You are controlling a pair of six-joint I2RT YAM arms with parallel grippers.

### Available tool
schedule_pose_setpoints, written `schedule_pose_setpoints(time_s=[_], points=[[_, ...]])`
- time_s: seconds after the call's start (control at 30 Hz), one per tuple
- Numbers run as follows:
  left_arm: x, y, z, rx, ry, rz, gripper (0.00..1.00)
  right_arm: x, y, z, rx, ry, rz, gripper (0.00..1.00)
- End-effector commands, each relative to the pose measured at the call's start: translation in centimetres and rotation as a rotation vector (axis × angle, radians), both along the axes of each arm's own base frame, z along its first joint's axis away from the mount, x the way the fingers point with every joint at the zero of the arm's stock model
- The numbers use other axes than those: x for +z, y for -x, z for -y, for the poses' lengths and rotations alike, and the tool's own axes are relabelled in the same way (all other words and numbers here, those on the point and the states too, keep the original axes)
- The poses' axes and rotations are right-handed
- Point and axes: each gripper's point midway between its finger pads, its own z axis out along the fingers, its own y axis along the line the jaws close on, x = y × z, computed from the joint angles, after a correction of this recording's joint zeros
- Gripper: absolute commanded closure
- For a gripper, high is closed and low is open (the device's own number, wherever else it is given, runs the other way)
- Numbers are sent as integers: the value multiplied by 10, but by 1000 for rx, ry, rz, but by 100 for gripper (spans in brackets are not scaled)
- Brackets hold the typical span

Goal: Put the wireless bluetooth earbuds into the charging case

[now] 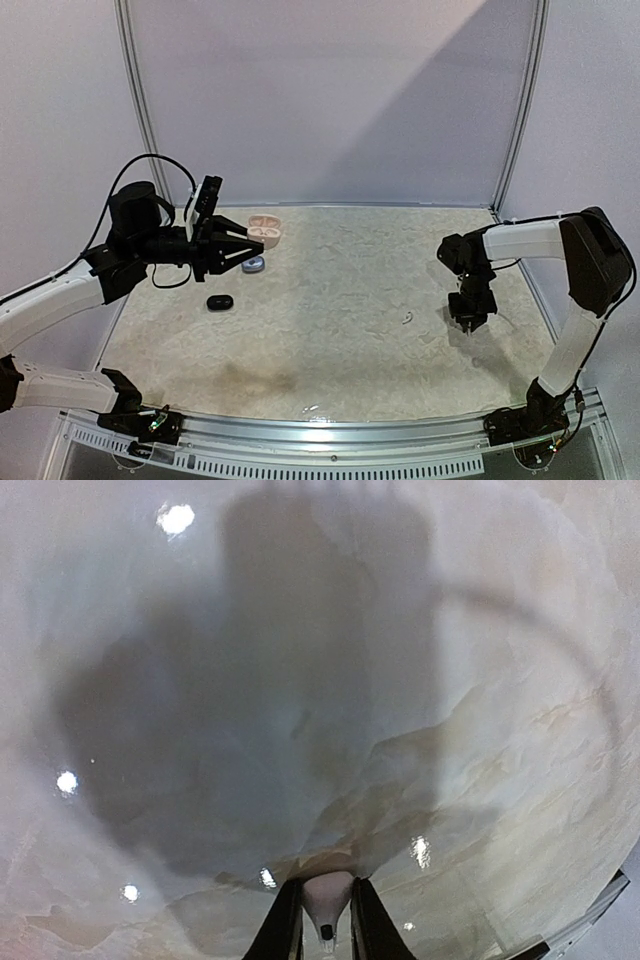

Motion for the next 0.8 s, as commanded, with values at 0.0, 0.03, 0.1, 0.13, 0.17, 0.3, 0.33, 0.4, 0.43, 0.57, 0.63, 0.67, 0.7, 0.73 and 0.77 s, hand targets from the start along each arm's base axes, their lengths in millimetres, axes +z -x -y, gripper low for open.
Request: schedule_pose_setpoints(time_s=[0.0,0.03,0.1,0.13,0.17,0.3,0.33,0.4,0.43,0.57,0.63,0.67,0.7,0.73,0.77], points=[[-4,-2,-3,5,-6,10,100,-15,1,-10,-8,-76,-8,90],[-3,-2,-3,5,-5,11,100,-13,0,-11,-5,-81,-3,90],[-3,-3,-3,5,-5,11,100,-10,-2,-12,0,-87,8,91],[-4,-3,-2,5,-6,10,100,-8,-3,-12,2,-90,15,91],[-4,-3,-2,4,-6,11,100,-7,-3,-13,7,-92,17,91],[-4,-3,-2,3,-7,14,100,2,-7,-14,19,-102,39,92],[-4,-3,-2,3,-7,15,100,3,-9,-15,20,-105,45,92],[-4,-3,-2,3,-8,14,100,8,-12,-16,27,-110,63,93],[-4,-3,-2,2,-8,14,100,12,-15,-18,28,-117,77,93],[-5,-5,-2,15,-13,42,100,34,-32,-26,50,-141,160,95],[-4,-8,-3,29,-10,57,100,56,-44,-32,73,-151,232,95],[-3,-11,-3,44,-5,69,100,67,-51,-37,86,-157,267,95],[-1,-13,-3,57,2,83,100,81,-58,-44,103,-168,312,95],[1,-15,-3,70,11,99,100,96,-66,-53,126,-183,358,95],[4,-18,-4,84,20,123,100,120,-76,-67,156,-208,428,95]])
